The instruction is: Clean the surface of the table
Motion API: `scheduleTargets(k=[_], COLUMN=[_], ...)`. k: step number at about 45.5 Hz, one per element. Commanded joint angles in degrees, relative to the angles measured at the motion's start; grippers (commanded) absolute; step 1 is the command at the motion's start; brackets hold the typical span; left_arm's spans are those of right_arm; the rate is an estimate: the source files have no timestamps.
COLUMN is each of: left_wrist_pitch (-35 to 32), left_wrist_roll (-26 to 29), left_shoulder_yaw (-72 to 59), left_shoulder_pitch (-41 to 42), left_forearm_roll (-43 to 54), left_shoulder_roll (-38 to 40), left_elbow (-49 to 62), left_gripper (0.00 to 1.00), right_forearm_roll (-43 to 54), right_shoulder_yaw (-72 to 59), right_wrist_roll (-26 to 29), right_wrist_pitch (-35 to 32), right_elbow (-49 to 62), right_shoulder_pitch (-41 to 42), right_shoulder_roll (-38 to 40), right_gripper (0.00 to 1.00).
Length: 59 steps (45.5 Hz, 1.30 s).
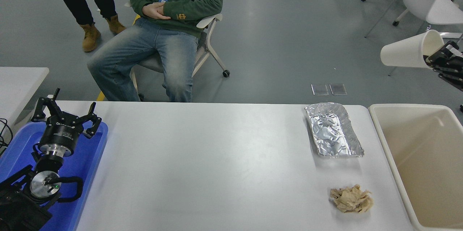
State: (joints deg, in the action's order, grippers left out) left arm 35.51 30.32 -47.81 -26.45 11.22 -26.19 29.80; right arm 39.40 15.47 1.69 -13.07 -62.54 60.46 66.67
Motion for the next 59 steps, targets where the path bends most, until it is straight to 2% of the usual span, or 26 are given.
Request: scheduleTargets(k=[1, 24, 43, 53, 59], left_wrist_pitch=[0.00, 0.00, 0.00, 0.00, 0.00], left_wrist_roll=[0.00, 0.00, 0.00, 0.00, 0.00], left_shoulder_yaw=[0.00, 0.00, 0.00, 0.00, 0.00], left_shoulder_pitch=[-0.01, -0.01, -0.01, -0.01, -0.01], left_forearm_roll=[-0.05, 0.03, 0.03, 0.03, 0.03], left_shoulder_roll=[0.00, 0.00, 0.00, 0.00, 0.00], left_elbow=[0.00, 0.00, 0.00, 0.00, 0.00], left_gripper=[1.00, 1.00, 1.00, 1.00, 1.00], right_forearm_roll=[3.84, 3.93, 4.02, 3.85, 3.49], right_shoulder_yaw=[-3.16, -16.26, -16.79, -24.43, -26.37], right_wrist_roll=[-0.28, -1.25, -5.38, -9.42, -9.69], right_wrist_pitch=[-0.38, 0.68, 5.86, 8.76, 10.34], right_elbow=[14.45, 41.35, 44.61, 49.79, 51.11], right_shoulder_pitch=[0.10, -2.09, -9.56, -12.11, -13.26], right_shoulder_roll=[-4.35, -21.67, -28.35, -33.97, -36.00], right_gripper=[0.00, 0.00, 0.00, 0.00, 0.00])
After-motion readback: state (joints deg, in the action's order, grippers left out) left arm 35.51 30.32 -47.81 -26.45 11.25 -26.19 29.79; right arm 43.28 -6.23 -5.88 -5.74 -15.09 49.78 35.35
